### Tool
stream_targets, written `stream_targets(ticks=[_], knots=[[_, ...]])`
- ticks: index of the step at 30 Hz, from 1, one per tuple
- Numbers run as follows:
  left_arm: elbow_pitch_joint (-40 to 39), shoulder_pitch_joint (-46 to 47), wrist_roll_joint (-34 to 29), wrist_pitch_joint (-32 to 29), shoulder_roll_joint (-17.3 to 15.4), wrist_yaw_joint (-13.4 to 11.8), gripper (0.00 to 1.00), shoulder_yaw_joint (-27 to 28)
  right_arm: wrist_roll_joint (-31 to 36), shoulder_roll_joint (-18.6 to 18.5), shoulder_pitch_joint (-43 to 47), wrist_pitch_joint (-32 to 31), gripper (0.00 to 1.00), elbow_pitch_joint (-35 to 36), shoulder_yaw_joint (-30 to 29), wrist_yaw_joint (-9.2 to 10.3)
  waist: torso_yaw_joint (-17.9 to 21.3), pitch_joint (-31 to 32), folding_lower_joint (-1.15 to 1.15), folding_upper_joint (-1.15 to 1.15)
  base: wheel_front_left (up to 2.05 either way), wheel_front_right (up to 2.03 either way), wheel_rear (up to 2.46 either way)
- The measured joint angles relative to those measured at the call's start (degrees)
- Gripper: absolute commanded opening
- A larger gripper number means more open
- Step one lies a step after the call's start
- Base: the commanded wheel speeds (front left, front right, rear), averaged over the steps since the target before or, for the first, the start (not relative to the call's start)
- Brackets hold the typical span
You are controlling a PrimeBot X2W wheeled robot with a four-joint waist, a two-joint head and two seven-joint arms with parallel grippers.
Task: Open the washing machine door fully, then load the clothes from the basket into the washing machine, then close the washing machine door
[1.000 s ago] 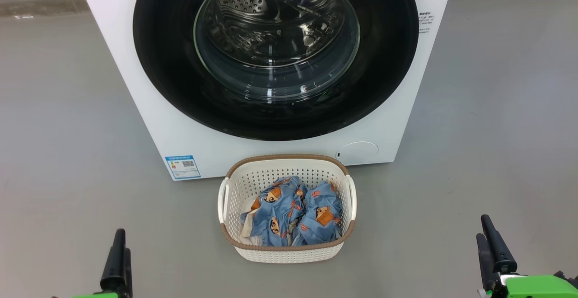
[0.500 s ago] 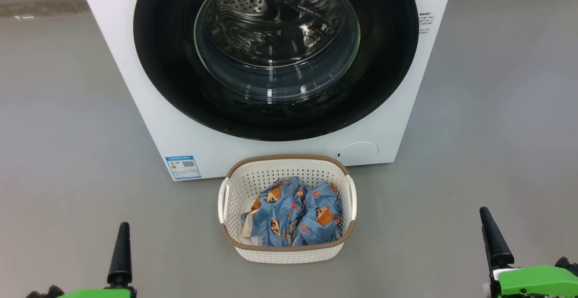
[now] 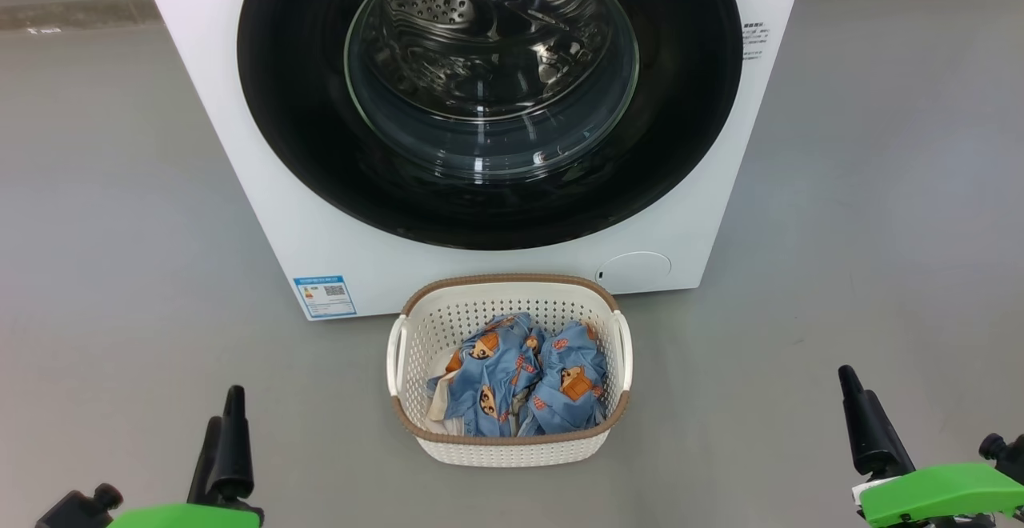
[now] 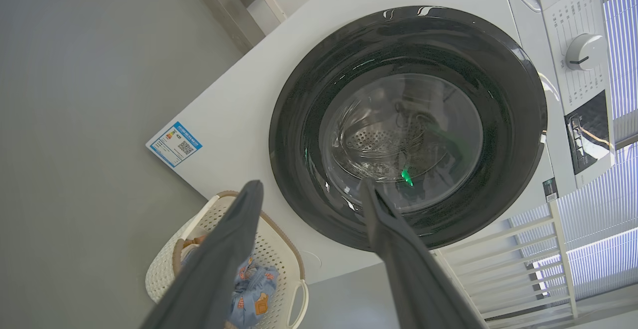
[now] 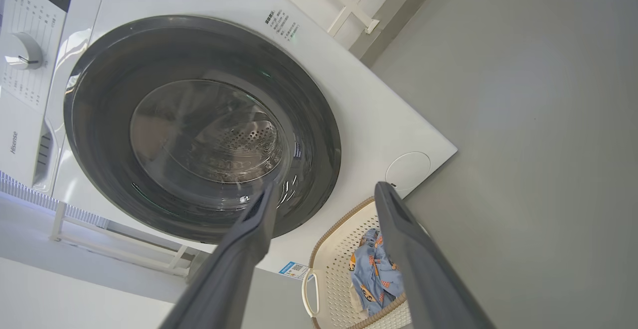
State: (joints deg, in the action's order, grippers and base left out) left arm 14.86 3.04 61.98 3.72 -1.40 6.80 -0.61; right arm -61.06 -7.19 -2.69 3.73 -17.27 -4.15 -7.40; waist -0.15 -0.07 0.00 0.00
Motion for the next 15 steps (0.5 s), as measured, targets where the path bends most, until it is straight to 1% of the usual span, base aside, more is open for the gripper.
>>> stream_targets(ticks=[1,2,15], knots=[[0.00,0.01,-0.91,0.20,-0.01,0.00,1.00,-0.08,1.36,-0.01,0.00,0.18,1.00,0.01,0.09,0.00,0.00,0.00,0.00,0.00,0.00,0.00,0.00],[0.00,0.01,-0.91,0.20,-0.01,0.00,1.00,-0.08,1.36,-0.01,0.00,0.18,1.00,0.01,0.09,0.00,0.00,0.00,0.00,0.00,0.00,0.00,0.00],[0.00,0.22,-14.07,2.23,-0.34,0.02,1.00,-1.22,15.64,-0.24,0.00,2.40,1.00,0.20,0.52,0.00,-0.14,0.33,0.00,0.00,0.00,0.00,0.00]])
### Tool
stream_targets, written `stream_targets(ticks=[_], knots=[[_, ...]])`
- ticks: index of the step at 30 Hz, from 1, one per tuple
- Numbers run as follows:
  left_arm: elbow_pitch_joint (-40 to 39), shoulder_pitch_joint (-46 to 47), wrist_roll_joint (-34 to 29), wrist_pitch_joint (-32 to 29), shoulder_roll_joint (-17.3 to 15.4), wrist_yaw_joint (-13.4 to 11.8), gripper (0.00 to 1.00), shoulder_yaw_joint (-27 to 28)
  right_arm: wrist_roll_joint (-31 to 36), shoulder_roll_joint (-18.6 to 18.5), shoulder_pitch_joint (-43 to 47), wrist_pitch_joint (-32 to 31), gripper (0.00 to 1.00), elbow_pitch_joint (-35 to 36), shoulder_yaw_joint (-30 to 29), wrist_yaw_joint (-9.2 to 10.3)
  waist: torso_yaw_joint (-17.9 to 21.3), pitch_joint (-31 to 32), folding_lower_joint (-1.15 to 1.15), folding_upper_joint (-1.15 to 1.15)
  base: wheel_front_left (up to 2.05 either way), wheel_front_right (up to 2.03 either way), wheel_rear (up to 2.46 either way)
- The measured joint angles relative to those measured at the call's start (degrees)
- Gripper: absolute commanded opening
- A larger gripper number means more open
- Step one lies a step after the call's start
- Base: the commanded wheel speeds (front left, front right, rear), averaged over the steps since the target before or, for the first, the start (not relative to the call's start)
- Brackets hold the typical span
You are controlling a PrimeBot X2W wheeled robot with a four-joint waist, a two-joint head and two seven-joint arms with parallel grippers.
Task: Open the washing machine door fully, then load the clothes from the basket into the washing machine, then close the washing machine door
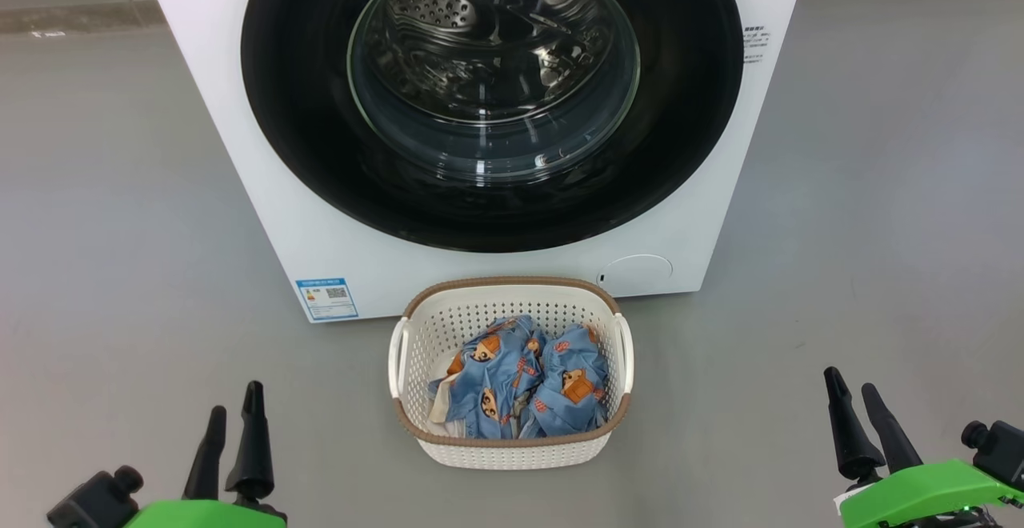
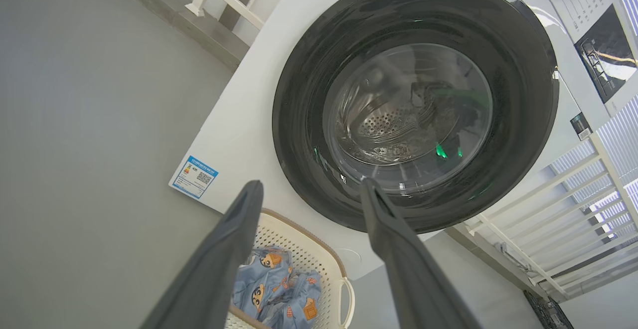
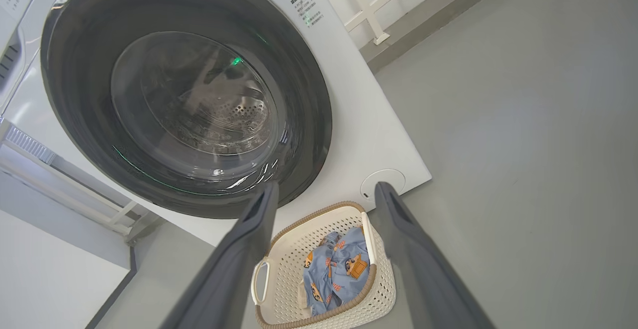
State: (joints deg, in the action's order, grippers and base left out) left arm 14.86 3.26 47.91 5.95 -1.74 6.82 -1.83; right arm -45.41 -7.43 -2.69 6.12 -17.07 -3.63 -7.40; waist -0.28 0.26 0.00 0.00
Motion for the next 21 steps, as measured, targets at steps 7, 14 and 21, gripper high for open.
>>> stream_targets(ticks=[7,14,21], knots=[[0.01,0.04,-5.76,1.29,-0.11,0.00,1.00,-0.49,5.98,-0.12,0.00,1.10,1.00,-0.02,0.12,0.00,-0.09,0.07,0.00,0.00,0.00,0.00,0.00],[0.03,0.71,-12.15,2.58,-0.30,0.05,1.00,-1.34,12.37,-0.33,-0.01,2.29,1.00,-0.45,0.79,0.00,-0.15,0.21,0.00,0.00,0.00,0.00,0.00],[0.37,0.72,-17.31,3.75,-0.31,0.07,1.00,-1.87,18.02,-0.75,-0.93,3.18,1.00,-1.18,1.02,0.00,-0.13,0.27,0.00,0.00,0.00,0.00,0.00]])
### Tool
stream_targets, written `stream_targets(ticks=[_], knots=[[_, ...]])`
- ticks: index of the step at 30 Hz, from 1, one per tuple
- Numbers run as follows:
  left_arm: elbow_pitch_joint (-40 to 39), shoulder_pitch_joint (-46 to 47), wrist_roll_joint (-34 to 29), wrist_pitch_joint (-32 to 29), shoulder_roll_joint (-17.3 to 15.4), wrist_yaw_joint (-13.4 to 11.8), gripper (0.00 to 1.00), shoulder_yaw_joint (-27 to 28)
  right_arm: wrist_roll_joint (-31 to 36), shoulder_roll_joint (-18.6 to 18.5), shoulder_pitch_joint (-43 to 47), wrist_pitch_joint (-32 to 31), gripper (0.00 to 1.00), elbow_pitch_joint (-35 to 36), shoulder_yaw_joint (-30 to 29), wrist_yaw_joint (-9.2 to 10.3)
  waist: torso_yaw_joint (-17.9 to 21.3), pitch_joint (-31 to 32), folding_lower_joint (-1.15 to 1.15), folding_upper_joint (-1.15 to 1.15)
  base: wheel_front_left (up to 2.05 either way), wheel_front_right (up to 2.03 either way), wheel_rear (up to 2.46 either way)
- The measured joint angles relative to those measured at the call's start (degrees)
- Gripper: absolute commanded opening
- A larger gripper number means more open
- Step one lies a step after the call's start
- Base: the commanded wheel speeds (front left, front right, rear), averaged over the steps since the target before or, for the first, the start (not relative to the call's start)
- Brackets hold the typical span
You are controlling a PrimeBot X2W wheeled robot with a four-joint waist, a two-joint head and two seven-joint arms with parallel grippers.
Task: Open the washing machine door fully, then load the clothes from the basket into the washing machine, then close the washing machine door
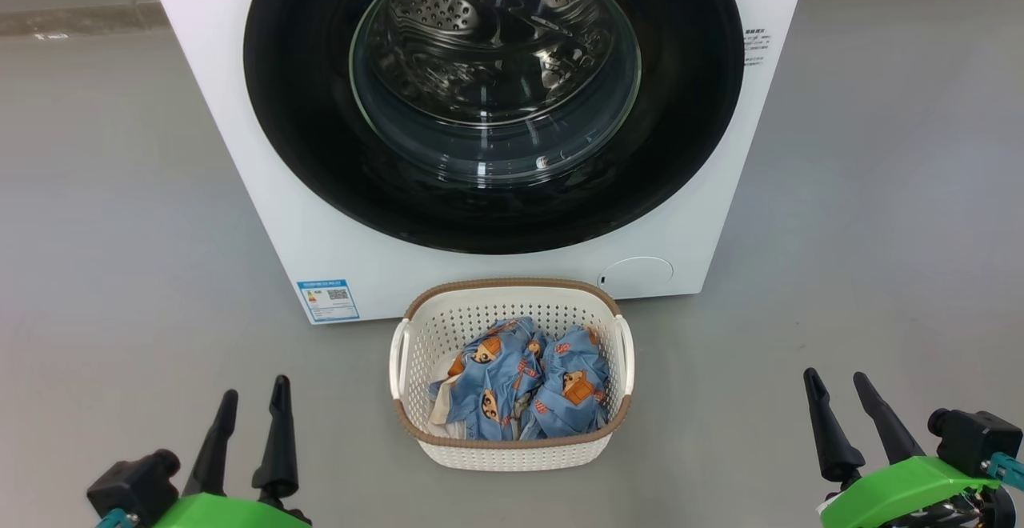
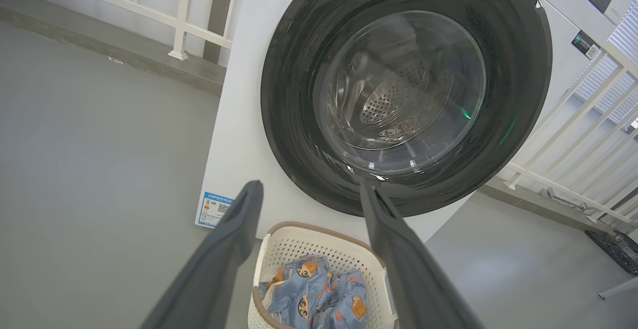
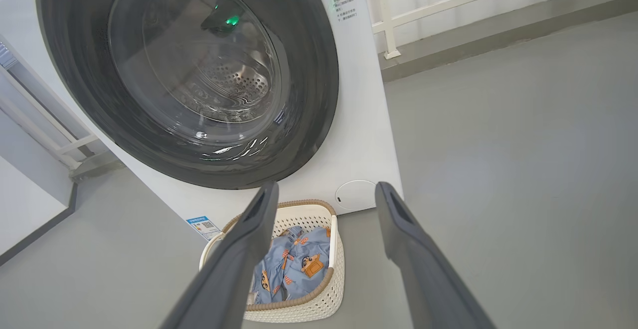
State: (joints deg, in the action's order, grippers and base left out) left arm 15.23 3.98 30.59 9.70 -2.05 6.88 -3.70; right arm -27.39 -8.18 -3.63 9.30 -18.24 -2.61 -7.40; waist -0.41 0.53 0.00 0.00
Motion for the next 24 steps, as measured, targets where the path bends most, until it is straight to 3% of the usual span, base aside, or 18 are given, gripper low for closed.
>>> stream_targets(ticks=[24], knots=[[5.89,1.57,-13.84,3.89,0.03,0.43,1.00,-0.30,14.17,-1.34,-0.52,2.99,1.00,-0.10,1.33,0.00,0.48,0.42,0.01,0.00,0.00,0.00,0.00]])
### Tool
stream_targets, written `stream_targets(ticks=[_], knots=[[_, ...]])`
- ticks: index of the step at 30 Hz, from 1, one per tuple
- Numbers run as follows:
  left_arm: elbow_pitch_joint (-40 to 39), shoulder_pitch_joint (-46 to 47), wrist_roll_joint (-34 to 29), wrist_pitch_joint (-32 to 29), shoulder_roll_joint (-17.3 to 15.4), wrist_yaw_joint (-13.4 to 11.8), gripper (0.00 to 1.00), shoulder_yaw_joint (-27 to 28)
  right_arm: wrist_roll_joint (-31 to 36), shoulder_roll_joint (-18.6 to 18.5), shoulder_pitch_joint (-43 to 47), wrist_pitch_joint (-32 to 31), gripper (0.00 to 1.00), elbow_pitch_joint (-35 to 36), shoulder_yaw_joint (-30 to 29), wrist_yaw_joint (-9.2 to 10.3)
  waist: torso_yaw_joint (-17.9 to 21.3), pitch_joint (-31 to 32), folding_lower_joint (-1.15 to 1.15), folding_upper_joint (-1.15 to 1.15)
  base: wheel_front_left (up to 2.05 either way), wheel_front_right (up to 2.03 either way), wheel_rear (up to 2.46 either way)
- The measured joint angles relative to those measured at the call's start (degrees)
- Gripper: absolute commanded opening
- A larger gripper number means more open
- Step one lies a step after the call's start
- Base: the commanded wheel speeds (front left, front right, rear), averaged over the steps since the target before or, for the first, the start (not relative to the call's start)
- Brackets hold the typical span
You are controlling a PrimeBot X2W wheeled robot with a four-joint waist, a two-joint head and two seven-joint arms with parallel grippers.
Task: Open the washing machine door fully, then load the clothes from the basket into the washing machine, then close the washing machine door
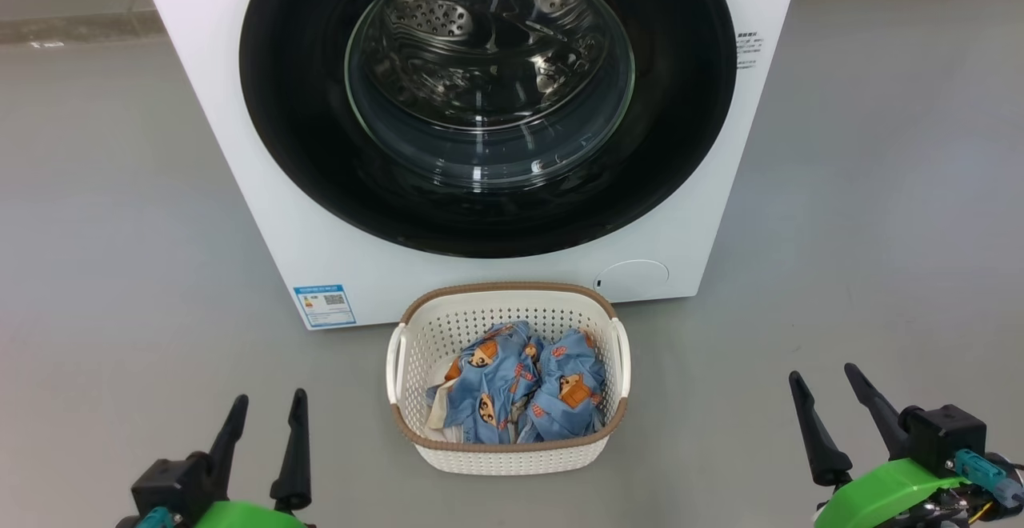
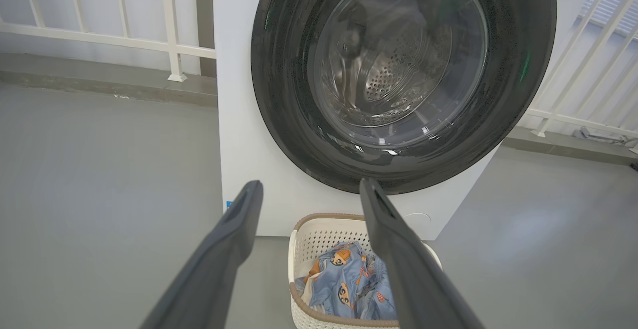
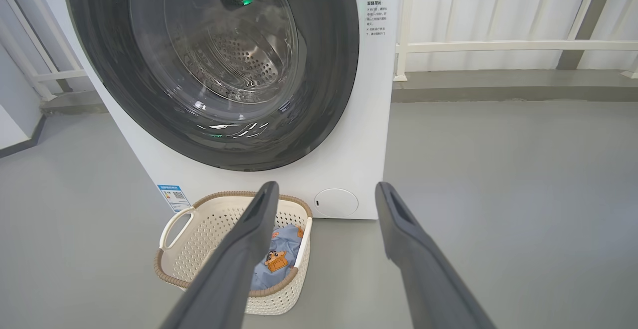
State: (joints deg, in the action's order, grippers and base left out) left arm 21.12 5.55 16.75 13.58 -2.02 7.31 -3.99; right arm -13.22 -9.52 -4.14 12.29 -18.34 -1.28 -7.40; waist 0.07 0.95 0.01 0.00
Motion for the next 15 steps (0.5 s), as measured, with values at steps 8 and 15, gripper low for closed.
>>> stream_targets(ticks=[8,15], knots=[[1.02,0.91,-2.74,0.71,0.02,0.00,1.00,-0.02,2.48,-0.26,-0.70,0.97,1.00,-0.21,-0.02,0.00,0.20,0.19,0.00,0.00,0.00,0.00,0.00],[1.91,0.91,-2.50,0.71,0.03,-0.04,1.00,-0.01,1.97,-0.22,-0.70,0.97,1.00,-0.26,-0.21,0.00,0.21,0.34,0.00,0.00,0.00,0.00,0.00]])
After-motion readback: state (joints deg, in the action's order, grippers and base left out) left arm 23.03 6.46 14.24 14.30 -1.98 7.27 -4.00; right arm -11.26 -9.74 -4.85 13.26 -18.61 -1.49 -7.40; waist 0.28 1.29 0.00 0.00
